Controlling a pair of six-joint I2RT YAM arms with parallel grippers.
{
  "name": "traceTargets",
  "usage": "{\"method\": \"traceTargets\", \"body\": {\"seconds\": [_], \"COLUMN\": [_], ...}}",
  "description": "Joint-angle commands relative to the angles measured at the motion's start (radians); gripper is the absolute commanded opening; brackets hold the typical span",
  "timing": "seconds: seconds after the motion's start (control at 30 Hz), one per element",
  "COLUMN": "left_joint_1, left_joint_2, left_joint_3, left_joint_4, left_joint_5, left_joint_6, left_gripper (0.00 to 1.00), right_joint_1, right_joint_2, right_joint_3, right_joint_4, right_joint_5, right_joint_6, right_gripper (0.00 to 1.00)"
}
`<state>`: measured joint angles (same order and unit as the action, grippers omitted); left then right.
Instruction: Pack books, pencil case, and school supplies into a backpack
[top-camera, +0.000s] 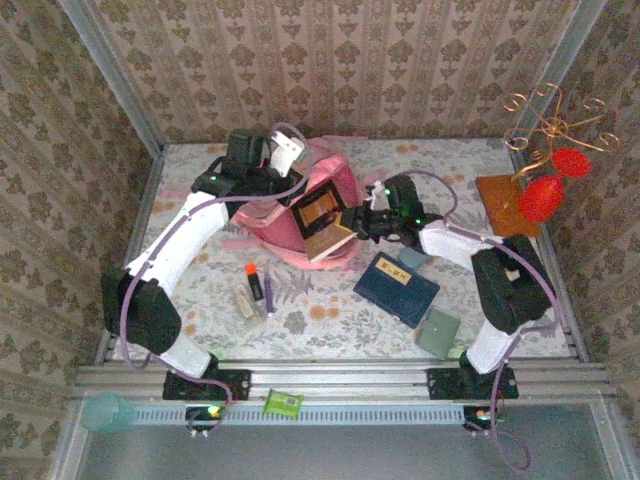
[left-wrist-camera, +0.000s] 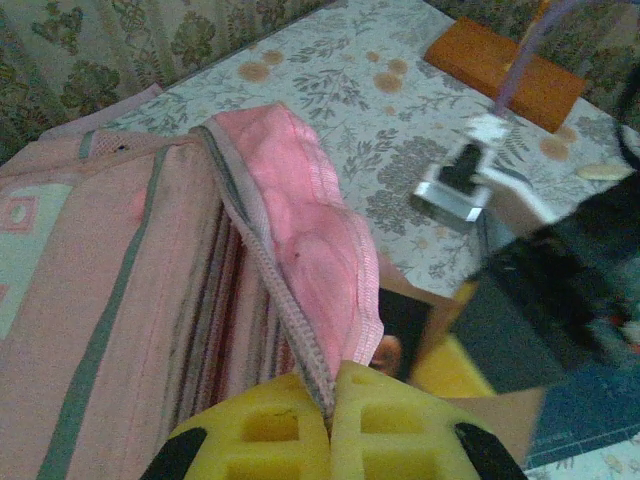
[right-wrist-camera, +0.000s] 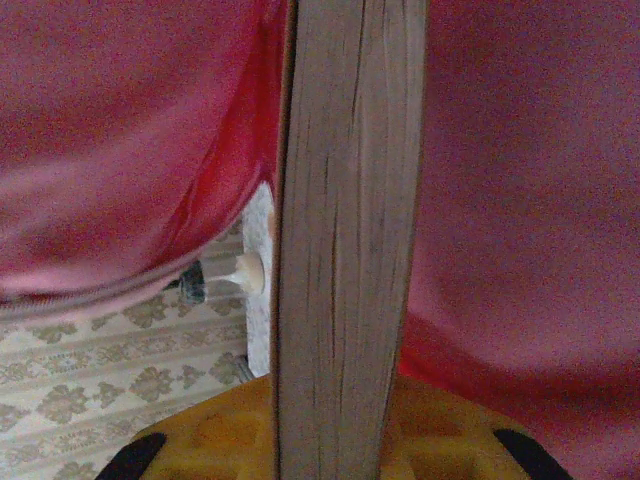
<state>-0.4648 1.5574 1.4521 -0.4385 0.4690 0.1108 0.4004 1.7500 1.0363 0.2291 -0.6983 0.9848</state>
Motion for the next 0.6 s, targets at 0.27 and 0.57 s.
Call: {"method": "traceTargets", "body": {"seconds": [0.27, 0.57], "left_joint_1": [0.002, 0.040], "left_joint_2": [-0.074, -0.023], "left_joint_3": [0.017, 0.058], "left_joint_4": [0.144, 0.176], "left_joint_5": [0.078, 0.080], "left_joint_6": [0.007, -0.018], "left_gripper": [0.00, 0.00], "right_joint_1": [0.092, 0.098], "right_joint_2": [0.337, 0.417], "right_joint_3": [0.376, 0.556], "right_joint_4": [0.131, -0.126], "right_joint_5": [0.067, 0.231], "right_joint_6": [0.119, -0.046], "right_gripper": [0.00, 0.23]}}
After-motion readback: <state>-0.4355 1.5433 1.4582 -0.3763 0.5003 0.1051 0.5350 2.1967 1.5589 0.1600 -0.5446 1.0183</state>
